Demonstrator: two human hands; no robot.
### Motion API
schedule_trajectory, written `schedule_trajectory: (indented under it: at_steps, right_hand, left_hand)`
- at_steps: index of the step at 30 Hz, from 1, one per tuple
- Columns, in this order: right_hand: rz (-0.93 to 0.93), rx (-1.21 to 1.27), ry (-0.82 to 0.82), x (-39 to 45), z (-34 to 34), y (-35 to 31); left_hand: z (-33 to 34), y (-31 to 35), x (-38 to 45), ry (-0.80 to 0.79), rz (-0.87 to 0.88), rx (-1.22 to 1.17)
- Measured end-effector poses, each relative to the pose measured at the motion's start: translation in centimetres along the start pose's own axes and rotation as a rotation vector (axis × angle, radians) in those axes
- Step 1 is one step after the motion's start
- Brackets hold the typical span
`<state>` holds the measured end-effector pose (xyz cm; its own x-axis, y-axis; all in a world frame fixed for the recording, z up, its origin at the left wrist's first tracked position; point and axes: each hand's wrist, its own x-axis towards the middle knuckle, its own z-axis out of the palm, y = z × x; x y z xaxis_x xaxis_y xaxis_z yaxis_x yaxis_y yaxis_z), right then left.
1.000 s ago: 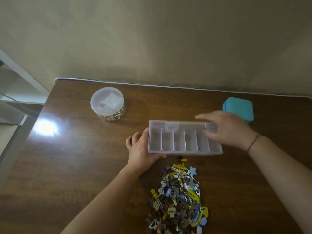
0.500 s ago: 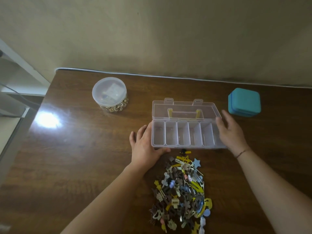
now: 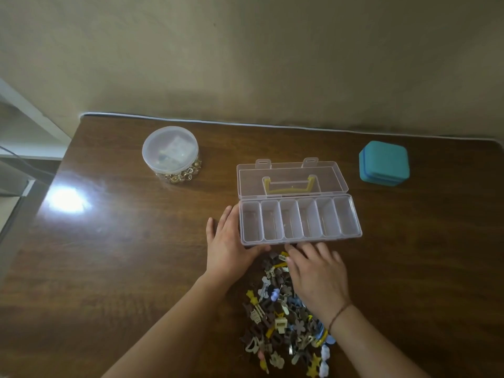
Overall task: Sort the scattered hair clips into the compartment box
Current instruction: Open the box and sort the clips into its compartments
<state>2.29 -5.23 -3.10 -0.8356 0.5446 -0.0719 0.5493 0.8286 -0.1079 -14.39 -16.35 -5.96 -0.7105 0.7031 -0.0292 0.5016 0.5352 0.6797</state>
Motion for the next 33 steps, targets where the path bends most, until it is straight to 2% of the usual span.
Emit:
schedule_trajectory:
  at_steps: [9, 13, 16, 20, 28, 33]
  right_hand:
    - [0.221, 0.111, 0.029, -2.2, 0.2, 2.8]
    - [0.297, 0.069, 0.068, -2.8, 0.1, 3.5]
    - [0.24, 0.123, 0.146, -2.3, 0.2, 2.8]
    - [0.088, 0.222, 0.159, -1.0, 0.2, 0.3]
    - [0.11, 0.182, 0.035, -1.4, -0.4, -1.4]
    - [0.117, 0.125, 0.056, -1.0, -0.8, -2.0]
  left_hand:
    - [-0.7, -0.7, -0.1, -0.043, -0.005, -0.058]
    - [-1.1, -0.9, -0.4, -0.047, 0.011, -0.078]
    - [-1.3, -1.3, -0.6, -0.054, 0.021, -0.087]
    - [-1.4, -1.9, -1.1, -0.048, 0.063, -0.089]
    - [-0.9, -2.7, -1.6, -0.016, 0.125, -0.038]
    - [-0.5, -3.1, -1.5, 0.005, 0.127, -0.049]
